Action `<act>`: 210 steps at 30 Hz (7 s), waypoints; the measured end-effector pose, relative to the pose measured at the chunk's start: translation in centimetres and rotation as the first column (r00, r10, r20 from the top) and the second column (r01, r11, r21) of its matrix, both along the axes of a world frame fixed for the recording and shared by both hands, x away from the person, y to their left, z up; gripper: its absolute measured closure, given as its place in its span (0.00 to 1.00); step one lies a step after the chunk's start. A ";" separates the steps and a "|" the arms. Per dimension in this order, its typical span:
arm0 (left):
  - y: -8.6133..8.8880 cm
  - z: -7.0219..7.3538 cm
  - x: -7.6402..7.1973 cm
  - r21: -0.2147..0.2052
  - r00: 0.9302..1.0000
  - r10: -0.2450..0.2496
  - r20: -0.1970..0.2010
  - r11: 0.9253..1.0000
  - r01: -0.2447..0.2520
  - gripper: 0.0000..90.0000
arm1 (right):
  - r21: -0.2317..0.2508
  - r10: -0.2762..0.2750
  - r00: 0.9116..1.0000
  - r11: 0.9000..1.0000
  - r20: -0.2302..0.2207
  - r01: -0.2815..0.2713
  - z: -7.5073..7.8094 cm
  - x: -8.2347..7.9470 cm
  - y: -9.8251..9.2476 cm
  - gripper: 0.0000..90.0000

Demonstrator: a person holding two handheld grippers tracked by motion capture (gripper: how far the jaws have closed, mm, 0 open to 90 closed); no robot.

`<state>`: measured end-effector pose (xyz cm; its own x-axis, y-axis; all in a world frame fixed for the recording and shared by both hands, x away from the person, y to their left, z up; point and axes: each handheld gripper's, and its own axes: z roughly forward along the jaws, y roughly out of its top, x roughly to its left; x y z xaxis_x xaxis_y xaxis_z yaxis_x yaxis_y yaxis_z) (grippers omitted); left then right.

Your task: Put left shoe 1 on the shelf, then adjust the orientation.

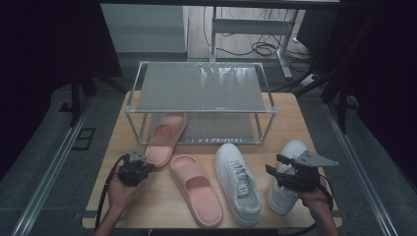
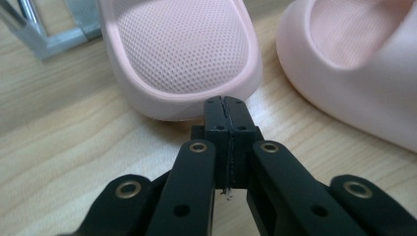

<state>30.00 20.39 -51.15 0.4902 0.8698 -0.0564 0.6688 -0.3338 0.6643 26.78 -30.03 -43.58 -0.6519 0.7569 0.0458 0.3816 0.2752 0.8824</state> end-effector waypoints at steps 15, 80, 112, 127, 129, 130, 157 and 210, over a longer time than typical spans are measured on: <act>-1.1 0.4 2.7 0.000 1.000 -0.006 0.003 1.000 0.006 1.00 | -0.001 -0.001 1.000 1.000 -0.001 0.001 0.0 0.0 0.0 0.45; -3.4 -0.7 8.4 -0.005 0.999 0.046 0.006 0.999 -0.046 1.00 | 0.001 -0.005 1.000 1.000 -0.004 0.005 -0.2 0.2 -0.2 0.45; -3.0 0.6 5.6 -0.042 0.998 0.051 0.047 0.998 -0.049 1.00 | 0.003 -0.006 1.000 1.000 0.002 0.006 0.0 0.1 -0.4 0.45; -2.3 0.9 -0.7 -0.080 0.998 -0.029 0.058 0.996 0.033 1.00 | -0.001 -0.005 1.000 1.000 0.001 0.005 0.0 0.0 -0.3 0.45; -2.3 0.8 -1.4 -0.088 0.998 -0.035 0.056 0.995 0.040 1.00 | 0.000 -0.005 1.000 1.000 0.001 0.005 0.0 0.0 -0.3 0.45; -2.3 0.7 -1.8 -0.090 0.998 -0.038 0.055 0.995 0.043 1.00 | 0.000 -0.006 1.000 1.000 0.001 0.006 0.0 0.0 -0.3 0.45; -2.3 -0.7 -4.8 -0.097 0.998 -0.057 0.015 0.994 0.058 1.00 | -0.002 -0.007 1.000 1.000 -0.008 0.007 -0.2 0.1 -0.2 0.45; -6.7 -1.3 3.1 -0.025 0.995 -0.086 -0.042 0.996 0.085 1.00 | 0.001 -0.013 1.000 1.000 -0.006 0.013 -0.2 0.1 -0.5 0.45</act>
<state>33.11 13.69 -52.48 0.5597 0.8228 -0.0989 0.6665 -0.3760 0.6437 26.91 -30.54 -43.73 -0.6417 0.7653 0.0505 0.3900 0.2689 0.8807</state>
